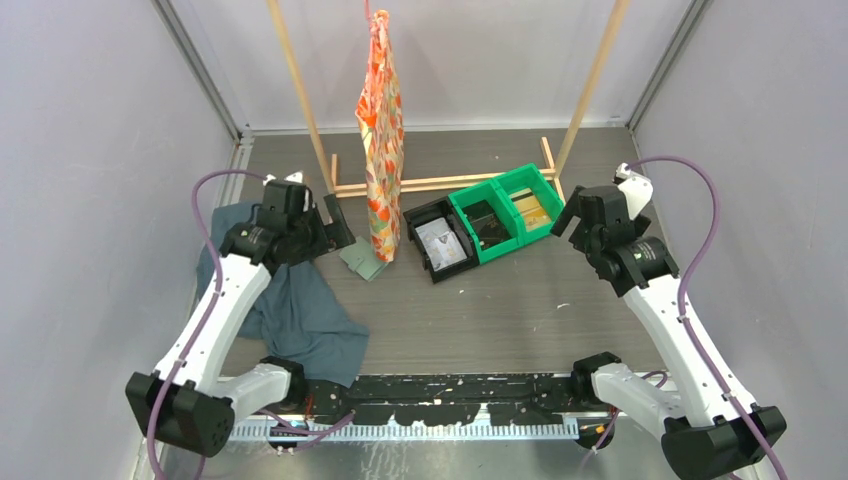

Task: Take the credit cards out of the card holder
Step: Move the card holder to the center of the board.

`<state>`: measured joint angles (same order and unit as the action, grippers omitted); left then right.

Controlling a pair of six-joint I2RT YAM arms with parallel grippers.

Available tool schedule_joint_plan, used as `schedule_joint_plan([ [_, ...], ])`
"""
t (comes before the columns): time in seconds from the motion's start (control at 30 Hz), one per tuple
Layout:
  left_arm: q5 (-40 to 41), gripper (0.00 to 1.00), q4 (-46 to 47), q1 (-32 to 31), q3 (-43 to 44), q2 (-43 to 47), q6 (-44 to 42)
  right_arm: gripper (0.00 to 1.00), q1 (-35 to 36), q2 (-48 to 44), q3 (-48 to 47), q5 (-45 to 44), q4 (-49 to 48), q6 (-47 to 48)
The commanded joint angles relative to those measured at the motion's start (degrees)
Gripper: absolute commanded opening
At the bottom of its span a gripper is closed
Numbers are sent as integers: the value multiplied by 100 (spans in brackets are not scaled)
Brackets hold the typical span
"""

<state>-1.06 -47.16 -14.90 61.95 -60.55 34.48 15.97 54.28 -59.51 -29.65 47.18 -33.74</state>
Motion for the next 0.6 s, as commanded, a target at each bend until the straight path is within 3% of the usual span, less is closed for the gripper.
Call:
schedule_joint_plan([
  [0.0, 207, 95, -302, 4, 38, -340, -18, 100, -4, -189, 62, 188, -171, -34],
  [0.2, 434, 86, 47, 4, -315, -911, 545, 100, -4, -422, 109, 407, -161, -78],
  [0.37, 582, 70, 914, 4, -591, -1363, 837, 100, -6, -643, 195, 187, -50, -227],
  [0.57, 473, 66, 1282, -13, -331, -2220, 1042, 100, -5, -936, 301, 271, -55, -287],
])
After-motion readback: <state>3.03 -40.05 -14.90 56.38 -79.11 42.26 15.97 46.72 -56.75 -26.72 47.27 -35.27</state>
